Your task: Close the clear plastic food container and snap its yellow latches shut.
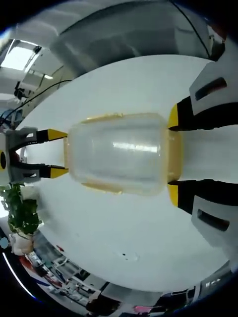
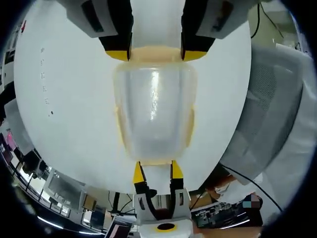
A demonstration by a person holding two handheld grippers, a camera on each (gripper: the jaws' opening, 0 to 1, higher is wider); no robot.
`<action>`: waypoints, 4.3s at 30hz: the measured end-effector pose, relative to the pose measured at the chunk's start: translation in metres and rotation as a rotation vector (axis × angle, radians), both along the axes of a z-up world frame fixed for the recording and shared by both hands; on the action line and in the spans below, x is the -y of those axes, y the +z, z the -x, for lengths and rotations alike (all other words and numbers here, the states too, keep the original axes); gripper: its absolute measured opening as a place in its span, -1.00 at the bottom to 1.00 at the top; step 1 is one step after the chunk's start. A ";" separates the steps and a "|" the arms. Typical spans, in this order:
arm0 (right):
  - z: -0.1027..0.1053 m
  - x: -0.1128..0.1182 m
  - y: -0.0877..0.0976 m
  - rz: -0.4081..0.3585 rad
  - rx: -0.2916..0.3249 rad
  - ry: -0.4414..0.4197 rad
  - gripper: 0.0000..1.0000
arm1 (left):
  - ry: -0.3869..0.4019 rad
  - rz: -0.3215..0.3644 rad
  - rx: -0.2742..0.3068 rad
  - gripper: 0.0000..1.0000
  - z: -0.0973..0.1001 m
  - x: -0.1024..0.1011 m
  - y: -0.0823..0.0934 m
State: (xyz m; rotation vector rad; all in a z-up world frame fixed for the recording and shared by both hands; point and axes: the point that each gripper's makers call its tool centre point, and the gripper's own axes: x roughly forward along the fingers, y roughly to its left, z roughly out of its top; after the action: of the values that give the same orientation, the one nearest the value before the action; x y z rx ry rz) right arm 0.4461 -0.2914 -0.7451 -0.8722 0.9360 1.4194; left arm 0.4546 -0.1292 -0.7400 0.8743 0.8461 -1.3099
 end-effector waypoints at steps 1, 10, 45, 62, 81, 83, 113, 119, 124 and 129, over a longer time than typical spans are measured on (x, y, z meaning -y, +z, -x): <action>0.001 0.000 0.000 0.000 0.002 -0.001 -0.29 | -0.001 0.002 0.000 -0.26 0.000 0.000 0.000; 0.002 0.000 -0.001 0.007 0.013 0.003 -0.28 | -0.002 0.001 -0.006 -0.26 0.001 0.000 -0.003; 0.009 0.001 0.025 -0.124 0.043 -0.199 -0.10 | 0.198 0.112 0.014 0.08 -0.006 0.001 0.029; 0.003 -0.010 0.028 -0.177 -0.092 -0.561 -0.17 | 0.643 0.212 -0.133 -0.08 -0.015 0.002 0.029; -0.003 -0.006 0.012 -0.210 -0.190 -0.906 -0.08 | 0.831 0.221 -0.229 -0.08 -0.005 0.006 0.013; -0.003 -0.007 0.011 -0.216 -0.201 -0.922 -0.08 | 0.845 0.223 -0.241 -0.08 -0.004 0.007 0.011; -0.002 -0.024 0.003 -0.291 -0.317 -1.028 -0.10 | 0.905 0.314 -0.348 -0.21 0.002 0.014 0.002; -0.001 -0.025 0.002 -0.306 -0.321 -1.037 -0.12 | 0.910 0.330 -0.354 -0.23 0.003 0.014 0.002; -0.002 -0.025 0.001 -0.313 -0.322 -1.036 -0.14 | 0.916 0.334 -0.360 -0.25 0.002 0.015 0.002; -0.001 -0.026 0.001 -0.313 -0.332 -1.035 -0.17 | 0.941 0.346 -0.385 -0.30 0.002 0.016 0.001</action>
State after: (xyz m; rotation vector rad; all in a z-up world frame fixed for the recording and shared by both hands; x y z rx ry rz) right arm 0.4467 -0.2659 -0.7445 0.1354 1.1274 0.7510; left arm 0.4522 -0.1449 -0.7393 -0.0985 1.0948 -0.7339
